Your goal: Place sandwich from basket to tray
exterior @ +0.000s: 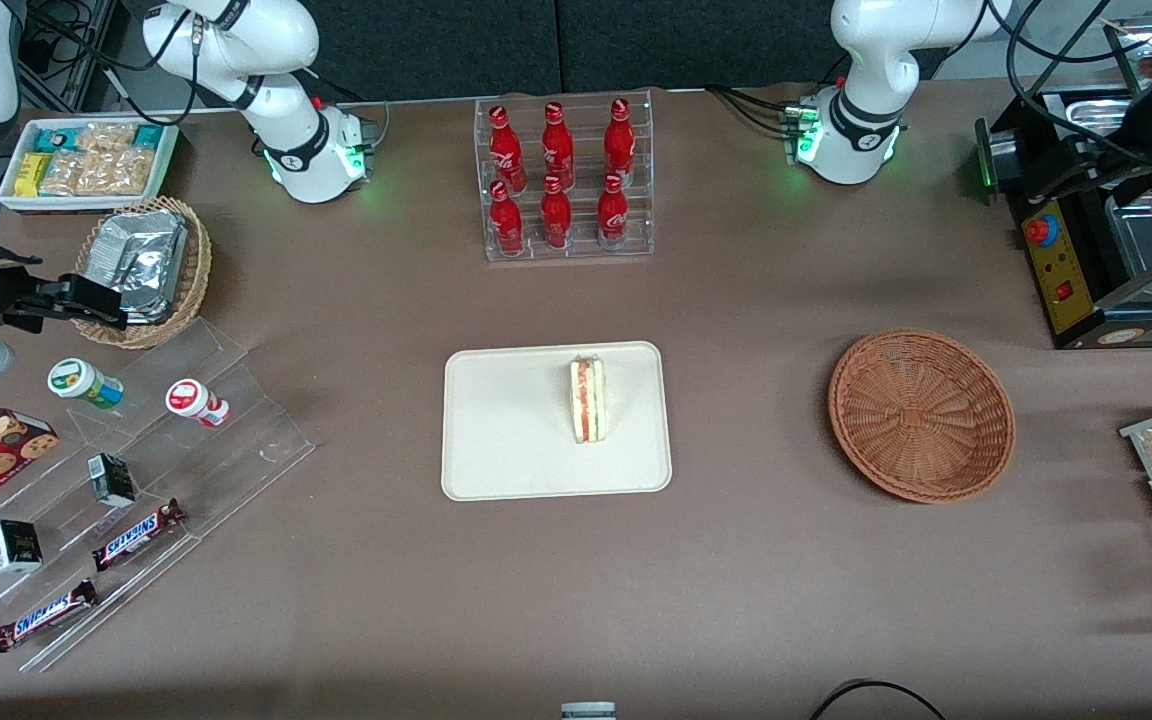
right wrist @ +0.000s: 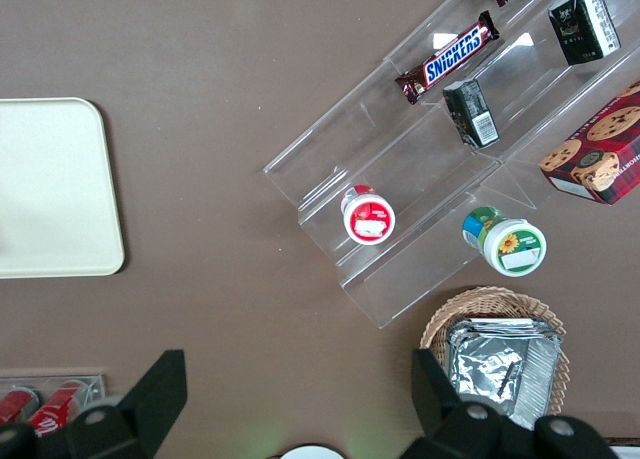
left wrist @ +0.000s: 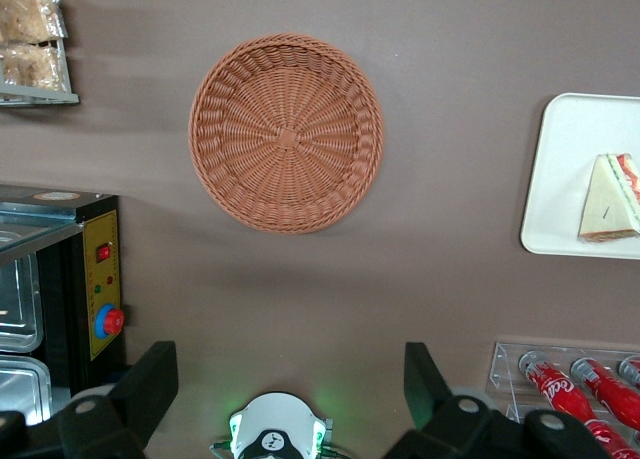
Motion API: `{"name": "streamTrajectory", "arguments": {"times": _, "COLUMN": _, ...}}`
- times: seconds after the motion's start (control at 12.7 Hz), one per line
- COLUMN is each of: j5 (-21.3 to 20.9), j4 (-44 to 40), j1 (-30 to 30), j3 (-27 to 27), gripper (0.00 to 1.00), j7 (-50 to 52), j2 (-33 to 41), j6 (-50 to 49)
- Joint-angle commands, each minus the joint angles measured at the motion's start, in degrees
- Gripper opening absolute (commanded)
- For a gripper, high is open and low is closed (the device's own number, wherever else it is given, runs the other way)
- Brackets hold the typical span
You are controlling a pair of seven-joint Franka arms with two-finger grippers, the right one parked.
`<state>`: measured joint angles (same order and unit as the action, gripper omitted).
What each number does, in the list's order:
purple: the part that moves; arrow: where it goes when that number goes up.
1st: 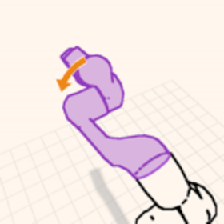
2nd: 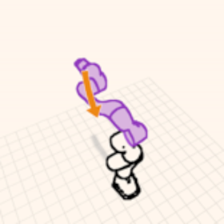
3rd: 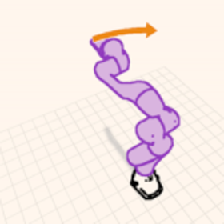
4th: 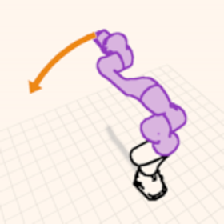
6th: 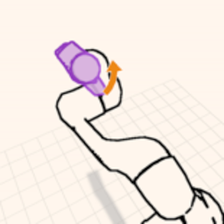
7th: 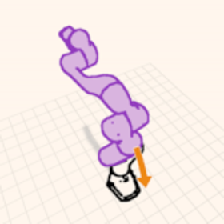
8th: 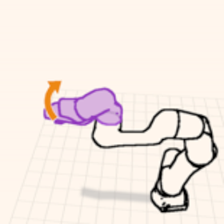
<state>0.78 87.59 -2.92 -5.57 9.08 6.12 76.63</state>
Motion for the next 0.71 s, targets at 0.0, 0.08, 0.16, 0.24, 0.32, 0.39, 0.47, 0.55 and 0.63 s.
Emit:
{"name": "streamTrajectory", "arguments": {"times": 0.0, "j5": -0.16, "j4": 1.27, "j1": 1.16, "j3": 1.26, "gripper": 1.00, "j7": -0.64, "j2": 1.08, "j6": 0.54}}
{"name": "streamTrajectory", "arguments": {"times": 0.08, "j5": -0.16, "j4": 1.35, "j1": 1.16, "j3": 1.61, "gripper": 1.00, "j7": -0.99, "j2": 1.26, "j6": 0.63}}
{"name": "streamTrajectory", "arguments": {"times": 0.16, "j5": -0.16, "j4": 1.27, "j1": 1.34, "j3": 2.57, "gripper": 1.00, "j7": -2.91, "j2": 1.26, "j6": 0.80}}
{"name": "streamTrajectory", "arguments": {"times": 0.24, "j5": -0.07, "j4": 1.27, "j1": 1.86, "j3": 3.28, "gripper": 1.00, "j7": -5.63, "j2": 1.17, "j6": 0.98}}
{"name": "streamTrajectory", "arguments": {"times": 0.32, "j5": 0.01, "j4": 1.18, "j1": 2.21, "j3": 3.89, "gripper": 1.00, "j7": -6.52, "j2": 1.08, "j6": 1.07}}
{"name": "streamTrajectory", "arguments": {"times": 0.39, "j5": 0.54, "j4": 1.00, "j1": 2.30, "j3": 3.99, "gripper": 1.00, "j7": -7.23, "j2": 1.00, "j6": 1.07}}
{"name": "streamTrajectory", "arguments": {"times": 0.47, "j5": 0.63, "j4": 0.74, "j1": 2.30, "j3": 3.90, "gripper": 1.00, "j7": -8.37, "j2": 0.73, "j6": 0.98}}
{"name": "streamTrajectory", "arguments": {"times": 0.55, "j5": 0.72, "j4": 0.22, "j1": 2.30, "j3": 3.90, "gripper": 1.00, "j7": -10.73, "j2": 0.47, "j6": 0.89}}
{"name": "streamTrajectory", "arguments": {"times": 0.63, "j5": 0.72, "j4": -0.57, "j1": 2.30, "j3": 3.81, "gripper": 1.00, "j7": -13.01, "j2": -0.40, "j6": 0.37}}
